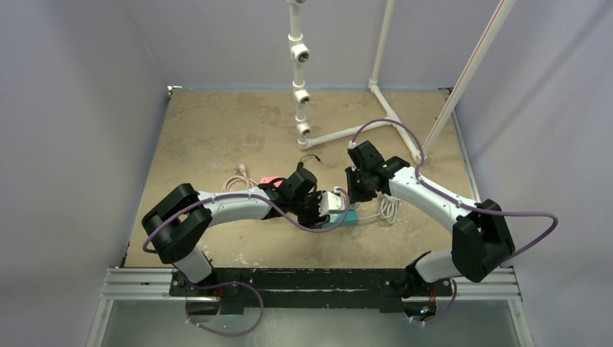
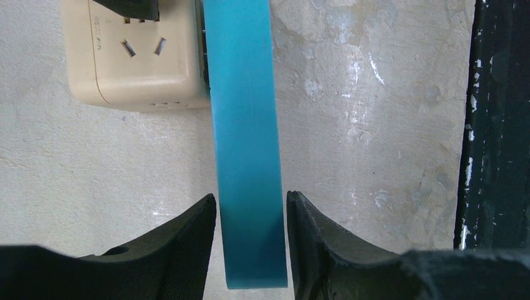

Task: Insert the plug
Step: Insert the plug into the socket.

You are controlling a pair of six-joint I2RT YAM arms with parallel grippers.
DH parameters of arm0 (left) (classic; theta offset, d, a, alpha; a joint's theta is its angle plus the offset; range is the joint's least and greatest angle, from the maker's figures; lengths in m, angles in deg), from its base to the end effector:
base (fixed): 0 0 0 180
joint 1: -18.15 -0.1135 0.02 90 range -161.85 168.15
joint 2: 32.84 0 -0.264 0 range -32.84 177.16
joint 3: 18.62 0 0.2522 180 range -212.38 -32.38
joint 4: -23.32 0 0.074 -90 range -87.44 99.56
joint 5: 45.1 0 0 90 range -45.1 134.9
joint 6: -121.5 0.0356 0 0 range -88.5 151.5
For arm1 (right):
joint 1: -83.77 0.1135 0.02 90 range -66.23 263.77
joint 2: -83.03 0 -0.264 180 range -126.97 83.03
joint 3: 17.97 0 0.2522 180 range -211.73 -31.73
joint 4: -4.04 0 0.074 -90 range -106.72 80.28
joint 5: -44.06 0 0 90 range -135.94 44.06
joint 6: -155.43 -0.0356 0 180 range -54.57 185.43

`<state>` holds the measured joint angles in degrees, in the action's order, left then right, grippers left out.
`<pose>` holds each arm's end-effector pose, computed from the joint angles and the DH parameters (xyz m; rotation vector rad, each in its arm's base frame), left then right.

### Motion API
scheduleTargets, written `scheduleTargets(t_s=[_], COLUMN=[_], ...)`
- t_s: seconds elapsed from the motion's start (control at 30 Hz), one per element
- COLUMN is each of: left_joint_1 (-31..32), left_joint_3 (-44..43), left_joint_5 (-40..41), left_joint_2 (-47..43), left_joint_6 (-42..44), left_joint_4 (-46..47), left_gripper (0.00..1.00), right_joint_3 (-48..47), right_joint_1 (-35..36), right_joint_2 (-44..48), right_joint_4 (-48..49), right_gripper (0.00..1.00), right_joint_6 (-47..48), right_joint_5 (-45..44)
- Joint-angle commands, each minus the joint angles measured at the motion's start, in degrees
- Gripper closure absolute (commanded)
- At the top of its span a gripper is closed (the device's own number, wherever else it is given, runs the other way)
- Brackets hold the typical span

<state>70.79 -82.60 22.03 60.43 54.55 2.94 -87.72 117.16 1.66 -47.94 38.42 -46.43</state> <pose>0.1857 -0.2660 0.1723 1.6590 1.8364 -0.7141 0.2307 0.1517 0.2255 -0.1488 2.7182 0.3111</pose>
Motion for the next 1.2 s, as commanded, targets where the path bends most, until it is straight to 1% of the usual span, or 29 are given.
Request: scheduleTargets(t_s=[0.0, 0.3, 0.43, 0.67, 0.9, 0.93, 0.97, 1.1, 1.17], left_joint_1=[0.34, 0.65, 0.71, 0.9, 1.13, 1.18, 1.23, 1.33, 1.44], left_joint_3=[0.21, 0.66, 0.8, 1.05, 1.38, 1.42, 1.38, 1.48, 1.48], left_joint_5=[-1.98, -2.58, -3.09, -4.28, -4.68, -4.62, -4.6, -4.49, -4.56], left_joint_2=[-0.96, -1.07, -0.99, -0.77, -0.86, -0.9, -0.97, -1.08, -1.08], left_joint_6=[-0.42, 0.15, 0.6, 1.44, 1.48, 1.5, 1.49, 1.14, 0.96], left_joint_4=[2.5, 2.88, 3.14, 3.82, 3.78, 3.65, 3.5, 3.27, 3.27], left_gripper=[0.56, 0.58, 0.61, 0.67, 0.69, 0.69, 0.69, 0.7, 0.71], right_joint_3=[-0.04, -1.76, -2.23, -3.26, -3.01, -2.99, -3.07, -4.56, -5.48], right_joint_1=[0.19, 0.29, 0.28, 0.66, 1.15, 1.1, 1.13, 1.07, 1.09], right_joint_2=[-0.79, -2.81, -3.23, -4.27, -4.22, -4.04, -3.88, -2.75, -2.43], right_joint_4=[0.3, -0.51, -0.87, -1.79, -1.25, -1.29, -1.39, -2.35, -3.0], right_gripper=[1.0, 1.0, 1.0, 1.0, 1.0, 0.92, 0.82, 0.55, 0.51], right_joint_6=[0.19, 1.01, 1.34, 2.1, 1.4, 1.16, 0.97, 0.69, 0.55], right_joint_5=[-0.01, -2.13, -2.19, -1.6, 0.4, 0.4, 0.4, -0.61, -0.65])
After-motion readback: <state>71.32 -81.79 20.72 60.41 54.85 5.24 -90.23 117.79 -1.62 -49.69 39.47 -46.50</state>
